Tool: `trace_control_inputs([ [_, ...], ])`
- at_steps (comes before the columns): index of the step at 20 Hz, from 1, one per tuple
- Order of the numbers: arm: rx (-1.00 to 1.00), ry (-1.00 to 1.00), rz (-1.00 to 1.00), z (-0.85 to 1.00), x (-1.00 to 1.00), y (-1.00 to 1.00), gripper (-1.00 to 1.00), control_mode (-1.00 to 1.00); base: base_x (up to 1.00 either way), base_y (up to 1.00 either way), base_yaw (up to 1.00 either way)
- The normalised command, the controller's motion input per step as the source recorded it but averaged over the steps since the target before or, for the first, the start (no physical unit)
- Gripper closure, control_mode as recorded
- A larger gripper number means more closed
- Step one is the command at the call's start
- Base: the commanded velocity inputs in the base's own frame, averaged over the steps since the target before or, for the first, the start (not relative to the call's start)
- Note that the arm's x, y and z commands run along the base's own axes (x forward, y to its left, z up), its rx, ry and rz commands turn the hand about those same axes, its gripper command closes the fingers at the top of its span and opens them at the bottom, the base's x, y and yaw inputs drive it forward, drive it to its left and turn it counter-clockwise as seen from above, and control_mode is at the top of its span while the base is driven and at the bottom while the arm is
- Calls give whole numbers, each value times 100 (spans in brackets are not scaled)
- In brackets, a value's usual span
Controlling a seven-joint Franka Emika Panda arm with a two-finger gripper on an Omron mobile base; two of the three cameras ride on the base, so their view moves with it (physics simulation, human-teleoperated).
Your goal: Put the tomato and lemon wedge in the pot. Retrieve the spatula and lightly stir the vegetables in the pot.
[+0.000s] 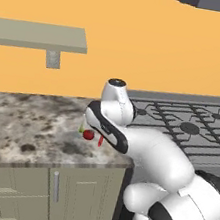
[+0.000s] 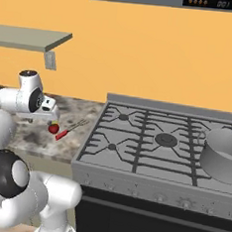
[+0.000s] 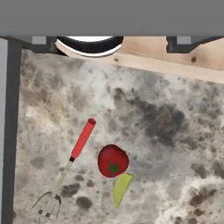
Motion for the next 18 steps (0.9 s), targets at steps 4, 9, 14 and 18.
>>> trace_control_inputs([
  [4,0,0,33,-49,39,12,-100,-100,0,0,0],
  [9,-1,3,17,-23,69,0,-100,-100,0,0,0],
  [14,-4,10,1,-3,46,0,-100,-100,0,0,0],
  [18,-6,19,0,-1,14,13,-100,-100,0,0,0],
])
